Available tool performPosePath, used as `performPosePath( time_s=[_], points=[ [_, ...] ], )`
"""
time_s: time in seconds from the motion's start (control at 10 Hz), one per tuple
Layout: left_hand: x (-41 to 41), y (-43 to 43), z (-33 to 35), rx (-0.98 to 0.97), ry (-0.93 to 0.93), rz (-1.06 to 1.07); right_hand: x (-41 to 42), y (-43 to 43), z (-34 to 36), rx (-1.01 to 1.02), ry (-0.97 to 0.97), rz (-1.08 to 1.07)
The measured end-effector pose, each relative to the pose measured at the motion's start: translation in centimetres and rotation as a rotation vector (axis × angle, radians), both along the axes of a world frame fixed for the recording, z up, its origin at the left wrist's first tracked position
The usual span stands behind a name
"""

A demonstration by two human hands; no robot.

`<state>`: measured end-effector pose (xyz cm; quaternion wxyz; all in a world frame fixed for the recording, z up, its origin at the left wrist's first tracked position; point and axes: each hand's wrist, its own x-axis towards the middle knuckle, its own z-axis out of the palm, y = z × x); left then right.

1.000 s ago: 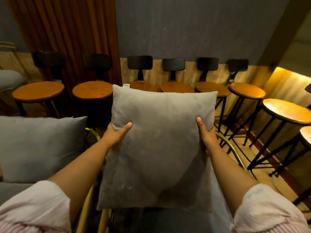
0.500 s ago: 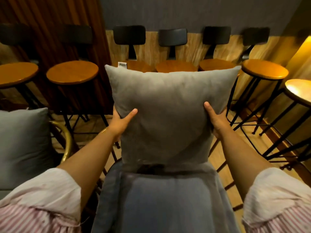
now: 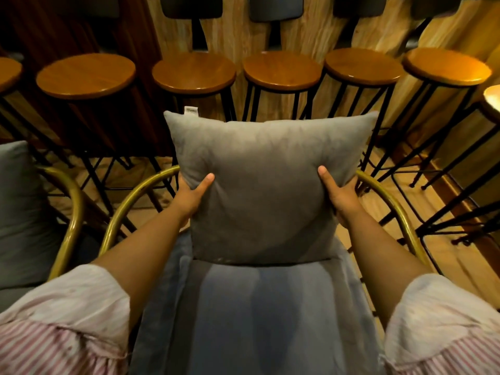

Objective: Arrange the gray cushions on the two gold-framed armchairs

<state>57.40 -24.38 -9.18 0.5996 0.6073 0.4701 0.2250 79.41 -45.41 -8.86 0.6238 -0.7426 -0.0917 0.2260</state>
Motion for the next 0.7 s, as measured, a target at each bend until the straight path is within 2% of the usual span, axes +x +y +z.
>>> performPosePath(
  time_s=[0.4, 0.6, 0.7],
  points=[
    [0.6, 0.3, -1.4, 0.053, 0.131, -0.038, 0.1, -0.9, -4.2, -0.095, -0.011, -0.039],
    [-3.4, -2.0, 0.1, 0.025, 0.339, -0.279, -5.8, -1.4, -2.5, -0.173, -0.164, -0.070],
    [-6.0, -3.9, 0.7, 0.036, 0.452, -0.393, -9.3, -0.9, -1.6, -0.302, -0.142, 0.016]
  ],
)
